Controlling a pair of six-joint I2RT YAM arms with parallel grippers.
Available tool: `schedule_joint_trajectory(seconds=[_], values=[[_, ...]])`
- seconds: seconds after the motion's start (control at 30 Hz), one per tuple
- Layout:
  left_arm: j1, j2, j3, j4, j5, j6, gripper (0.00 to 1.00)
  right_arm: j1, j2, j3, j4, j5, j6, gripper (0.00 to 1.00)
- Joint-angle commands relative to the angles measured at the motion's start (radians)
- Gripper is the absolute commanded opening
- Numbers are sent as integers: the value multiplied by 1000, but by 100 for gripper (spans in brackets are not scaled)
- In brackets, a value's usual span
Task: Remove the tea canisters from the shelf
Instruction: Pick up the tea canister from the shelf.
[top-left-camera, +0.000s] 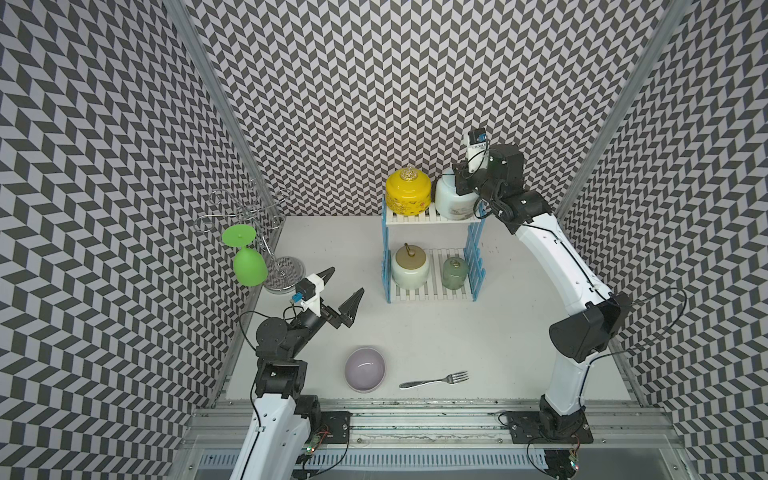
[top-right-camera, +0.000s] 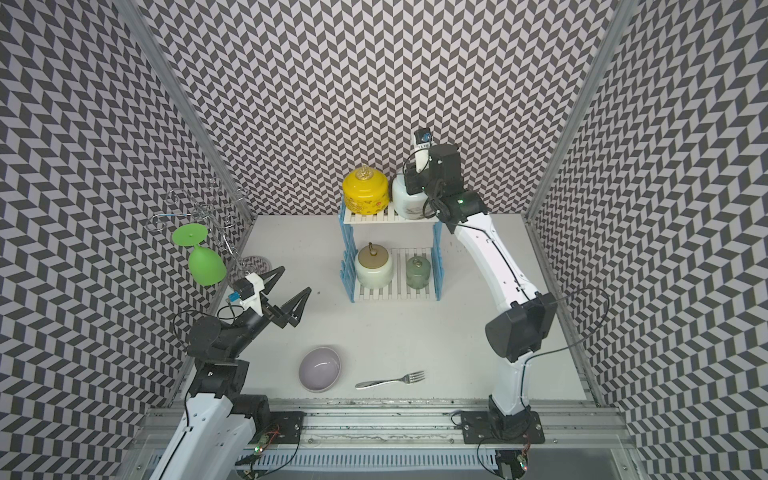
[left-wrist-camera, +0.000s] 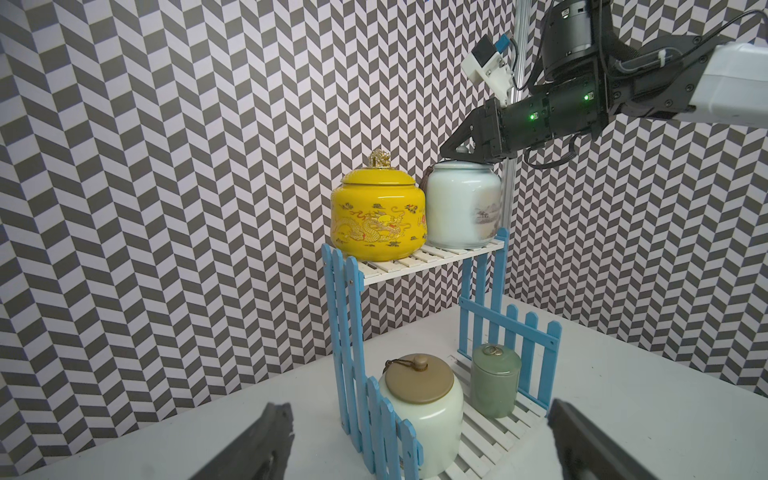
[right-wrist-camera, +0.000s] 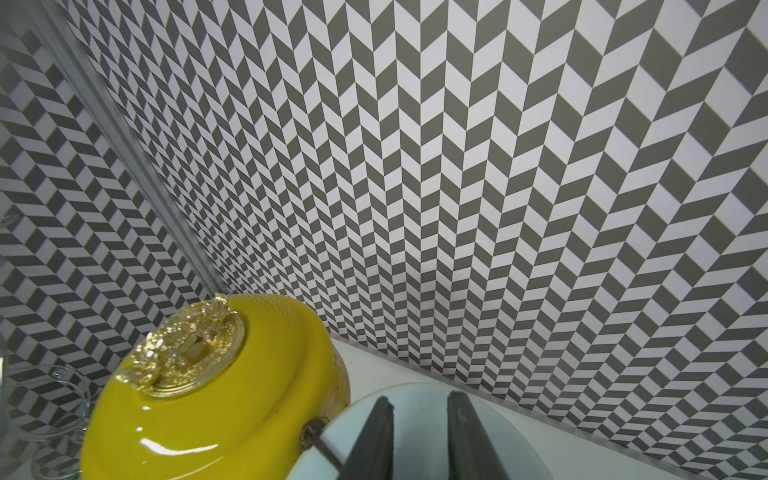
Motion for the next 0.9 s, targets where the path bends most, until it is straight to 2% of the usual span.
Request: schedule_joint_trajectory(seconds=[0.0,0.07,0.23,0.87], values=[[3,-18,-6,17,3,8,100,-1,8,-1,-12,-19,0,15],[7,-18,-7,22,4,4,100,-1,6,8,-22,-13,7,8],[5,-22,-5,13,0,11,100,-1,-6,8,-14,-9,16,0],[-7,-29,-4,8,-11,22,100,2,-69,60,33,-2,69,0]])
